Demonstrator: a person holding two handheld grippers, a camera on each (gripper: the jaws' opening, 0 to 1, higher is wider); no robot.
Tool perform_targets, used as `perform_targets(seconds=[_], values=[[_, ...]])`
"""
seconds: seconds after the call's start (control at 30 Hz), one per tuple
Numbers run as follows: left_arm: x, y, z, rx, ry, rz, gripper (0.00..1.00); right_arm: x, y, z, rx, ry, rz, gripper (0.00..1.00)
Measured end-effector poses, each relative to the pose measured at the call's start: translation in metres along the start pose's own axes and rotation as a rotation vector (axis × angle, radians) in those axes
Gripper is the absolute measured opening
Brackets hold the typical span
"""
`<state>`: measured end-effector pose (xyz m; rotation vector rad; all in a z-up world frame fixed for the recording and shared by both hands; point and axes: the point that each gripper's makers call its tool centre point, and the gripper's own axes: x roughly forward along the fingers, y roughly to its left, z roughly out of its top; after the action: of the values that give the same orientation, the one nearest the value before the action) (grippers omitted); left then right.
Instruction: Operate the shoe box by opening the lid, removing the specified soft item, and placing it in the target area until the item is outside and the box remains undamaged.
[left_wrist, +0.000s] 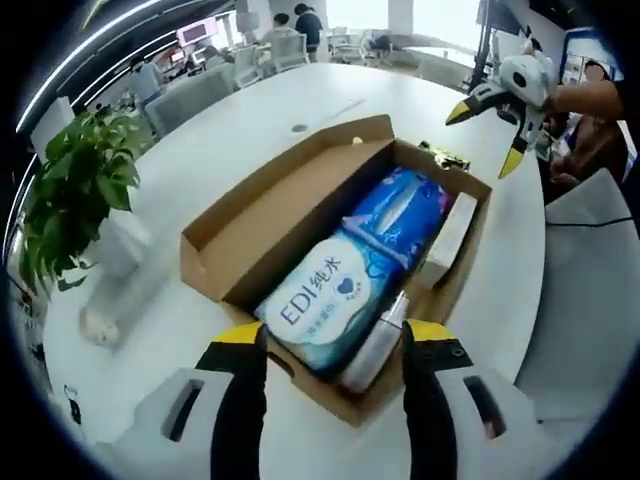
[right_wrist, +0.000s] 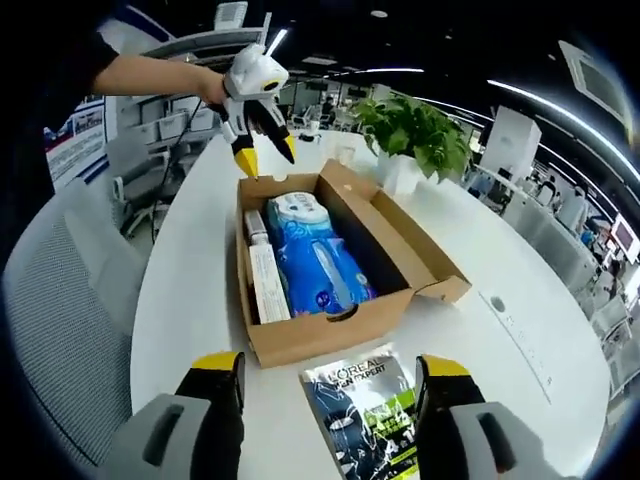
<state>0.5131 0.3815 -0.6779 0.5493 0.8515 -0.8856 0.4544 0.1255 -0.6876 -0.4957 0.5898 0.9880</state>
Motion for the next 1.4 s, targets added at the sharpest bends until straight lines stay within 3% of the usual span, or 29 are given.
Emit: perform_targets(seconds=[0.6, 1.4], values=[[0.026, -0.008, -0.002, 0.239, 0.132, -0.111, 0.66, 0.015, 0.013, 0.037, -0.015, -0.036, 0.064, 0.80], [0.059, -0.002, -0.005, 0.384, 0.166, -0.177, 0.68, 0.044, 0.028, 0.062, -0.005, -0.074, 0.114, 0.81]])
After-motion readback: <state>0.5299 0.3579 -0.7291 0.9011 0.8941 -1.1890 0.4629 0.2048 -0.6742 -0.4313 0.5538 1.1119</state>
